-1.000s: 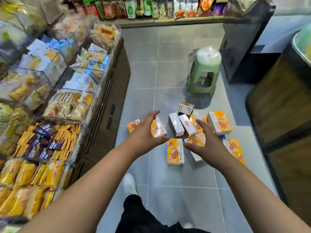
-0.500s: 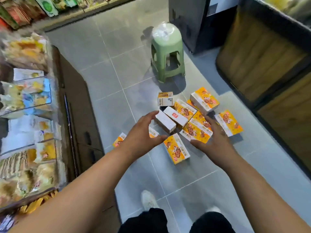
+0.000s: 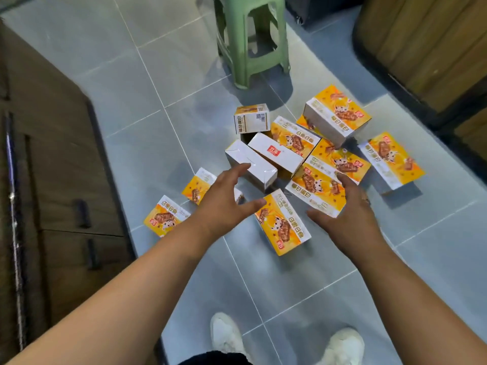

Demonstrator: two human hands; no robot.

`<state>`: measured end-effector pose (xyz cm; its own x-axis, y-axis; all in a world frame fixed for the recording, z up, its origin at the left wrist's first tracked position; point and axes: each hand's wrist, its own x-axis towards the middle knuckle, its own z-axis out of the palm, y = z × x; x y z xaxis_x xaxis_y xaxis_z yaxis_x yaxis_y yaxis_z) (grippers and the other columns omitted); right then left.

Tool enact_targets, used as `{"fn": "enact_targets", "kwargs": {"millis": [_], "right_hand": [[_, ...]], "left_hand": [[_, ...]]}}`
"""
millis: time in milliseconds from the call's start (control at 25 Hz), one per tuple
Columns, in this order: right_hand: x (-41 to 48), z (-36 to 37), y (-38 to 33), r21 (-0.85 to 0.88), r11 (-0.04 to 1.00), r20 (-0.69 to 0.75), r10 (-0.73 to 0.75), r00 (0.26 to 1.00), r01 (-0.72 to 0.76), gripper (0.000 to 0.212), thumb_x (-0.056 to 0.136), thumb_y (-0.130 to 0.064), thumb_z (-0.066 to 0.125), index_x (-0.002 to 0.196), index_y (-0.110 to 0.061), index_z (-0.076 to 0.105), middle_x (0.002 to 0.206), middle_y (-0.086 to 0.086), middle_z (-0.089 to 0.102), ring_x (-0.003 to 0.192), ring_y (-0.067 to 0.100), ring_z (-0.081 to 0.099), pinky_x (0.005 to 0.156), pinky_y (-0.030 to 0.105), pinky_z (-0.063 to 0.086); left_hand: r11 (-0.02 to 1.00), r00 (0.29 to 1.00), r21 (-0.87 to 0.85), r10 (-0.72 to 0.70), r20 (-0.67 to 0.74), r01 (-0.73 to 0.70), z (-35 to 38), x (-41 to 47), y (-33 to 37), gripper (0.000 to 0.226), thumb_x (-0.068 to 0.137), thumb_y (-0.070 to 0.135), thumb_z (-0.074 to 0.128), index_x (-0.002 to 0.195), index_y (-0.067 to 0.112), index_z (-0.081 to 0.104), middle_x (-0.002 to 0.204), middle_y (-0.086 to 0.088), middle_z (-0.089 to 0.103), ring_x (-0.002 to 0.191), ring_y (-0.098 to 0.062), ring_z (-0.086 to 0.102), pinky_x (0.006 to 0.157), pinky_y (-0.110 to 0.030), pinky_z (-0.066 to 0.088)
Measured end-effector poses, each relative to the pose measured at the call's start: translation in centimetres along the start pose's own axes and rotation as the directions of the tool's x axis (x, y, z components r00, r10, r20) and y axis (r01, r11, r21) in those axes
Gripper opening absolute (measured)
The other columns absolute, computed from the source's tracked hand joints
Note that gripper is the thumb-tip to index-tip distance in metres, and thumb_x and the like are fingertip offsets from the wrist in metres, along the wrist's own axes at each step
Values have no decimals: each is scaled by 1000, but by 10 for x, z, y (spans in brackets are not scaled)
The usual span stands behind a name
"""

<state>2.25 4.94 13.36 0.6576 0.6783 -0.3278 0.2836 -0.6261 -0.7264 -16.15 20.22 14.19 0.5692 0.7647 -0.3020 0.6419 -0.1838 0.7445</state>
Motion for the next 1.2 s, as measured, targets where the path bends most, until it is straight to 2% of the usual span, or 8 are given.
{"fn": "enact_targets", "kwargs": {"millis": [320, 440, 520, 760, 840, 960, 1080, 1200], "right_hand": [[66, 168, 186, 22, 986, -89, 167, 982, -165, 102, 69, -37, 84, 150, -18, 25, 156, 10, 21, 143, 25, 23, 113, 40, 27], [88, 216, 233, 17, 970, -92, 244, 965, -243, 113, 67, -37, 86, 153, -19, 15, 159, 10, 11, 146, 25, 15, 114, 41, 23], [101, 244, 257, 43, 951, -90, 308, 947, -306, 121, 64, -38, 88, 154, -22, 8, 160, 9, 6, 145, 26, 15, 111, 43, 28], [145, 295, 299, -24, 912, 5, 409, 912, -409, 126, 60, -44, 88, 153, -21, 6, 158, 17, 6, 145, 29, 15, 107, 42, 33], [153, 299, 306, -25, 911, 15, 412, 911, -411, 125, 57, -43, 91, 152, -22, 12, 151, 17, 21, 137, 31, 29, 99, 40, 40], [157, 295, 305, -29, 918, 8, 396, 918, -396, 110, 54, -42, 92, 142, -20, 30, 135, 15, 35, 123, 30, 42, 84, 36, 42], [155, 283, 299, -63, 914, -2, 400, 916, -400, 106, 53, -41, 93, 138, -21, 33, 132, 14, 35, 119, 30, 46, 86, 37, 44], [148, 263, 281, -98, 927, -32, 361, 932, -363, 106, 54, -41, 92, 139, -24, 32, 133, 14, 33, 116, 31, 50, 87, 36, 45]], "left_hand": [[995, 998, 100, -2, 68, -5, 134, 90, -169, 81, 75, 43, 79, 144, 31, 37, 143, 0, 44, 129, -13, 45, 104, -29, 40], [989, 995, 149, -28, 94, 13, 172, 125, -215, 84, 76, 43, 78, 146, 29, 34, 146, -3, 41, 132, -17, 42, 105, -28, 37], [979, 992, 204, -39, 117, 14, 199, 147, -243, 89, 75, 45, 79, 147, 28, 31, 148, -4, 39, 134, -20, 39, 109, -35, 35], [897, 974, 441, -115, 197, 17, 254, 203, -290, 108, 70, 48, 81, 152, 18, 17, 151, -13, 30, 140, -31, 29, 114, -41, 25], [902, 954, 425, -188, 235, 74, 260, 212, -300, 108, 68, 45, 84, 150, 18, 19, 147, -14, 34, 134, -33, 37, 109, -40, 32], [902, 940, 414, -238, 242, 122, 263, 213, -303, 101, 66, 40, 87, 145, 19, 27, 140, -13, 38, 127, -32, 45, 103, -38, 38], [900, 950, 417, -229, 211, 124, 262, 206, -297, 97, 65, 39, 87, 141, 18, 31, 135, -13, 41, 123, -31, 47, 101, -39, 40], [930, 962, 338, -212, 171, 145, 250, 194, -285, 90, 62, 37, 89, 133, 18, 38, 130, -11, 46, 117, -30, 52, 100, -41, 45]]}}
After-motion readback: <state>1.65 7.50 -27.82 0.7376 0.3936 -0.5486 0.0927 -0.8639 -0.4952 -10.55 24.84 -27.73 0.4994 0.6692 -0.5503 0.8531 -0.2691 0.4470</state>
